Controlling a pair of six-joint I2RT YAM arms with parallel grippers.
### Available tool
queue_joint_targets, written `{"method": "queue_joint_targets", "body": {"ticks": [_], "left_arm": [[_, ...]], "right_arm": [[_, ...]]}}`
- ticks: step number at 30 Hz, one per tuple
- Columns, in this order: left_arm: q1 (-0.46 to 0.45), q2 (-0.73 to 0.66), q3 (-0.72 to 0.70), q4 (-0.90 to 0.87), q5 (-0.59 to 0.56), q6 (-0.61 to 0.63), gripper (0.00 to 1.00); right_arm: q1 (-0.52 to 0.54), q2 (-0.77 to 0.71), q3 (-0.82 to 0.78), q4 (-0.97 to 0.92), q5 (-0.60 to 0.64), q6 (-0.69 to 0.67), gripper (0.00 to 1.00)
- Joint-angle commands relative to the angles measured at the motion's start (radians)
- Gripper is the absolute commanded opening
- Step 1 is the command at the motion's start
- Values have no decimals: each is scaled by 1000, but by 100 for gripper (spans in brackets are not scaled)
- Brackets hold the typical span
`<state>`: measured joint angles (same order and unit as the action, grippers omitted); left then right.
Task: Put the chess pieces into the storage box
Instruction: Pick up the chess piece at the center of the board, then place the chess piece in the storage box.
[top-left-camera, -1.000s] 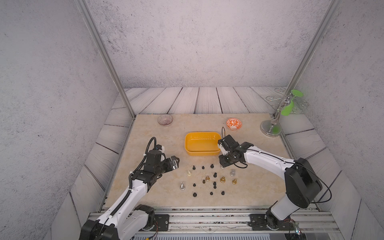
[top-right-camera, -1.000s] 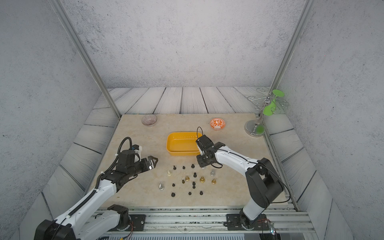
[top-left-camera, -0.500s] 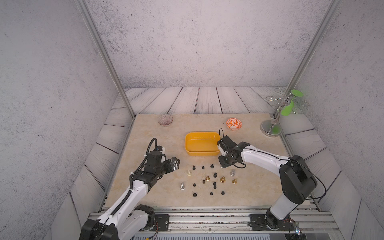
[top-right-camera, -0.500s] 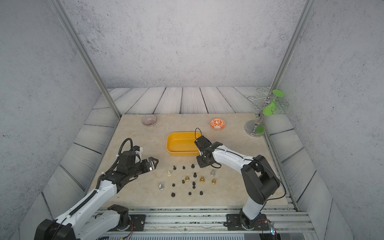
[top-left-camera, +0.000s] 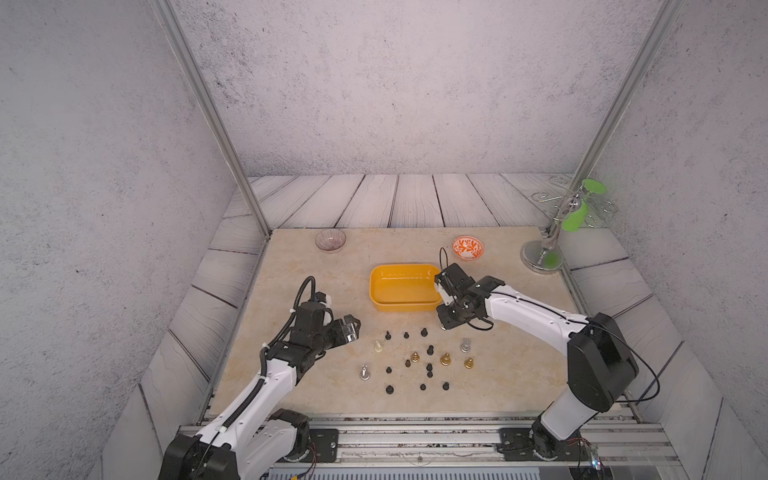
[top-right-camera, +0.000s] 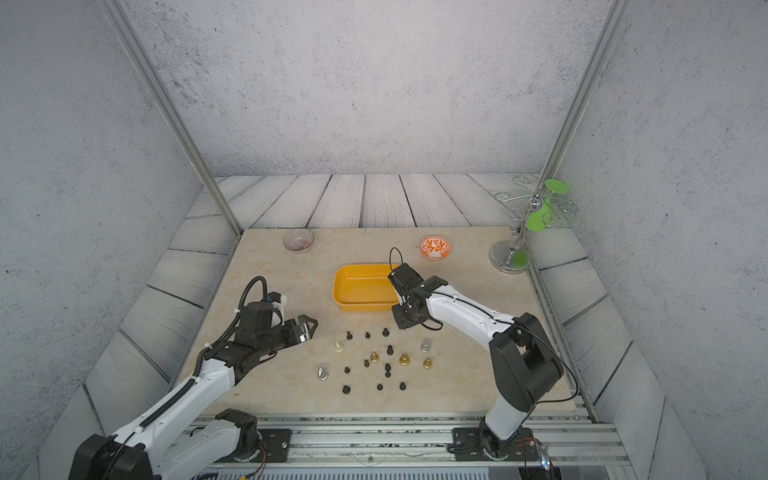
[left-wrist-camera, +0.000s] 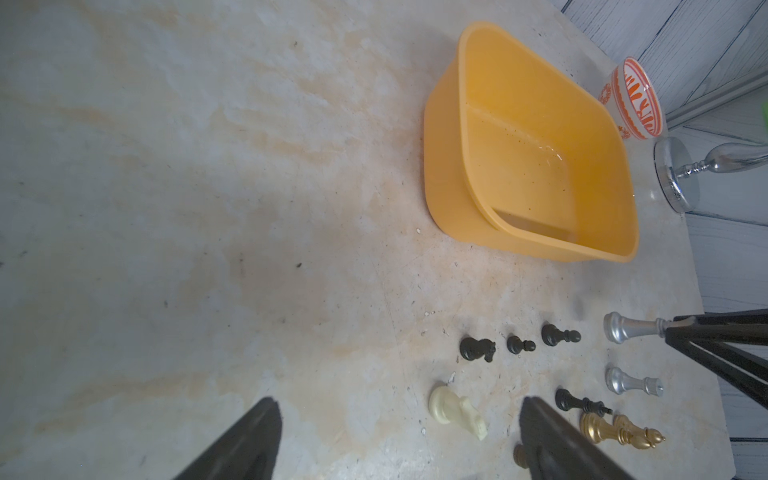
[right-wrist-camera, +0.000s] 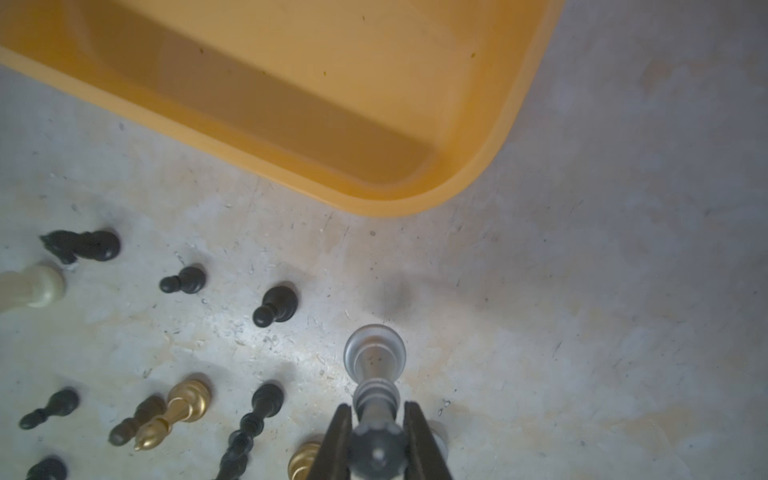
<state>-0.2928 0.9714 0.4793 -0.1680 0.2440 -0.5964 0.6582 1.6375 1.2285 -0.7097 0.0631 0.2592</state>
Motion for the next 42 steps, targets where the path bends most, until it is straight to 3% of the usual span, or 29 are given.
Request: {"method": "queue_joint_targets", "body": {"ticks": [1, 12, 29, 42], "left_arm": [[-11, 6, 10, 21, 5, -5, 92], [-16, -13, -14, 22, 6, -17, 92], [-23, -48, -37, 8, 8, -28, 92], [-26, -43, -49, 12, 7, -32, 92]], "right_arm": [[4, -60, 55, -48, 14, -20, 5], [3, 2, 223, -69, -11, -85, 0], [-58, 293, 512, -100, -24, -153, 0], [-86, 409, 557, -108, -59, -140, 18]]}}
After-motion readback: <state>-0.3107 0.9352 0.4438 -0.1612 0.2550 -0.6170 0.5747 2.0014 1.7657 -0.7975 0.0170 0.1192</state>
